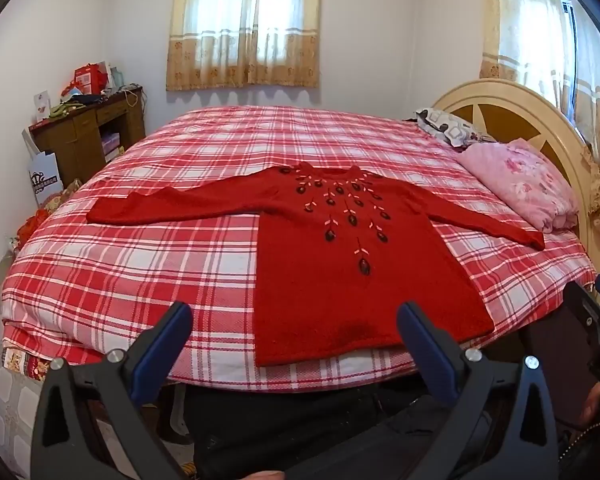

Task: Fold small clothes

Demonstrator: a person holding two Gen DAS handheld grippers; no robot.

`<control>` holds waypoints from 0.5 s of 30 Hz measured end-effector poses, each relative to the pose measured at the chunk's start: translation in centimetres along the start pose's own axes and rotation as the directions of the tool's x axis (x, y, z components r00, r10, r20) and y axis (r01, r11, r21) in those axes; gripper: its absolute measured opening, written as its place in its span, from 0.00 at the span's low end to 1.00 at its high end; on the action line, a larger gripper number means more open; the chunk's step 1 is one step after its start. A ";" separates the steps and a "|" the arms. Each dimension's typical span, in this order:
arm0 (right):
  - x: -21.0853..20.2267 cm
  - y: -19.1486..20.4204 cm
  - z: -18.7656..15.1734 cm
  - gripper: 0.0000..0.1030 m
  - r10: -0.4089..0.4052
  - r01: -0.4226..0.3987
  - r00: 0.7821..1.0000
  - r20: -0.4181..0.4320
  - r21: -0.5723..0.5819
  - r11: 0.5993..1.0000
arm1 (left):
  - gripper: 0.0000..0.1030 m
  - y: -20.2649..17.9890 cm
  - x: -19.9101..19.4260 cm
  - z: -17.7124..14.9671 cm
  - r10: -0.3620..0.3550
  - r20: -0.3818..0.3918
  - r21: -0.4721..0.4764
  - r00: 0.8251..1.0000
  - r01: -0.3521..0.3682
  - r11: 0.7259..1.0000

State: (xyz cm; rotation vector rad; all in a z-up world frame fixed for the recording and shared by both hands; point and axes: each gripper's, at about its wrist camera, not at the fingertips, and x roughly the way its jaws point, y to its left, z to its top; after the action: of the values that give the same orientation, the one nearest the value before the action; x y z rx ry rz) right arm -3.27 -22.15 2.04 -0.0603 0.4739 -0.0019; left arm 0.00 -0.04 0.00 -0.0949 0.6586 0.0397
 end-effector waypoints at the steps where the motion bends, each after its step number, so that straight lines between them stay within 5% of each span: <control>1: 0.0 0.1 0.0 0.99 0.000 0.000 1.000 0.002 0.000 1.000 | 1.00 0.0 0.0 0.0 -0.002 -0.001 -0.003 1.000 0.002 1.000; 15: 0.6 -0.1 -0.6 0.99 0.010 -0.010 1.000 -0.005 0.009 1.000 | 1.00 -0.3 0.1 -0.7 -0.005 -0.005 -0.006 1.000 0.005 1.000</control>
State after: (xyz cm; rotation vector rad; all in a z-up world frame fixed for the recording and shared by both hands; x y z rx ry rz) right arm -3.00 -22.29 1.18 -0.0487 0.4795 0.0054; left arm -0.34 -0.41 -0.60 -0.1021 0.6631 0.0369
